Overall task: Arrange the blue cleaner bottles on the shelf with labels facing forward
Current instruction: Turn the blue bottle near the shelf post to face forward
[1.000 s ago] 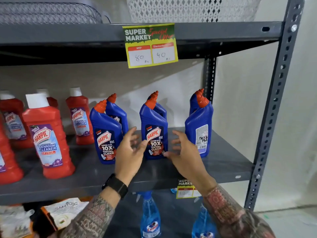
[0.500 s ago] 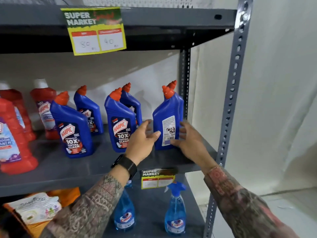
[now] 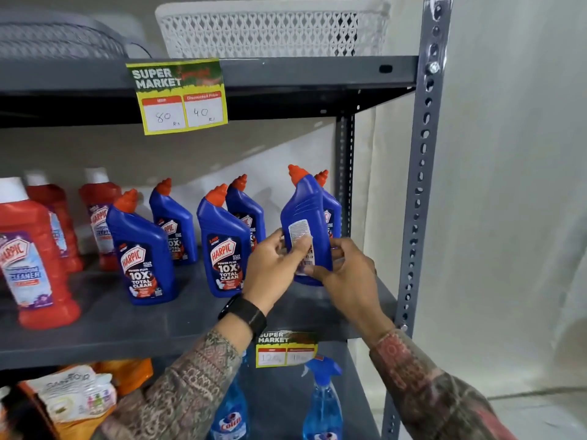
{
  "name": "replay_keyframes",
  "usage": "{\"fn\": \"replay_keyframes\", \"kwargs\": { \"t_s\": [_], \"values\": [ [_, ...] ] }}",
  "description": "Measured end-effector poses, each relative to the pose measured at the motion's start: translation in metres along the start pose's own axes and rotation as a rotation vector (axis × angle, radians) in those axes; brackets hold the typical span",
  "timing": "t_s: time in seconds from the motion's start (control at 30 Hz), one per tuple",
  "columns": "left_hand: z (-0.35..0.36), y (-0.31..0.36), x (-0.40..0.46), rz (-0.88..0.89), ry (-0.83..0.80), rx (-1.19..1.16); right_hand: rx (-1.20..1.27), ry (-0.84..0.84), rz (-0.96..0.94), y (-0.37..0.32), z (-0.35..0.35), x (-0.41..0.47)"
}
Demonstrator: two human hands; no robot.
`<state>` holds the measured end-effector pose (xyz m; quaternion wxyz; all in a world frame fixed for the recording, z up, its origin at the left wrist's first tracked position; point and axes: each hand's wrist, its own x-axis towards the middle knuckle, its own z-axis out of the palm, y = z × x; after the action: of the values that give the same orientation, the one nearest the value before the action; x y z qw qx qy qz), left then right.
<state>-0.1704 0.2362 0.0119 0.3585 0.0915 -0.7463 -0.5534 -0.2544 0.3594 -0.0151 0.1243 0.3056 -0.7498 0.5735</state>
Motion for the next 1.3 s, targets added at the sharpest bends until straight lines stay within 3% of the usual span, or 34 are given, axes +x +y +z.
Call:
{"fn": "replay_keyframes", "kwargs": {
  "t_s": [0.07,0.17,0.4,0.5,0.63,0.8,0.9,1.1,1.3],
  "values": [
    [0.006,0.006,-0.003,-0.059,-0.082,-0.092,-0.064,0.048,-0.105,-0.005,0.002,-0.007],
    [0.005,0.01,-0.001,-0.077,-0.038,-0.16,-0.116,-0.004,-0.203,-0.006,0.003,-0.011],
    [-0.005,0.012,-0.003,-0.026,-0.207,-0.334,0.349,-0.46,0.087,-0.001,-0.011,0.007],
    [-0.006,0.013,-0.004,0.003,-0.223,-0.287,0.364,-0.371,0.083,-0.002,-0.006,0.004],
    [-0.005,0.004,-0.006,0.092,-0.017,0.079,0.154,-0.154,0.051,-0.001,0.001,-0.001],
    [-0.005,-0.002,-0.003,0.136,0.081,0.145,0.245,-0.173,0.076,0.008,-0.005,0.007],
    [-0.008,-0.008,0.002,0.068,0.0,0.06,0.269,-0.241,0.109,0.012,-0.008,0.02],
    [-0.006,-0.02,0.006,0.009,-0.095,0.086,0.125,-0.161,0.126,0.013,0.003,0.02],
    [-0.012,-0.021,0.005,-0.041,-0.132,0.06,0.105,-0.207,0.139,0.012,0.0,0.018]
  ]
}}
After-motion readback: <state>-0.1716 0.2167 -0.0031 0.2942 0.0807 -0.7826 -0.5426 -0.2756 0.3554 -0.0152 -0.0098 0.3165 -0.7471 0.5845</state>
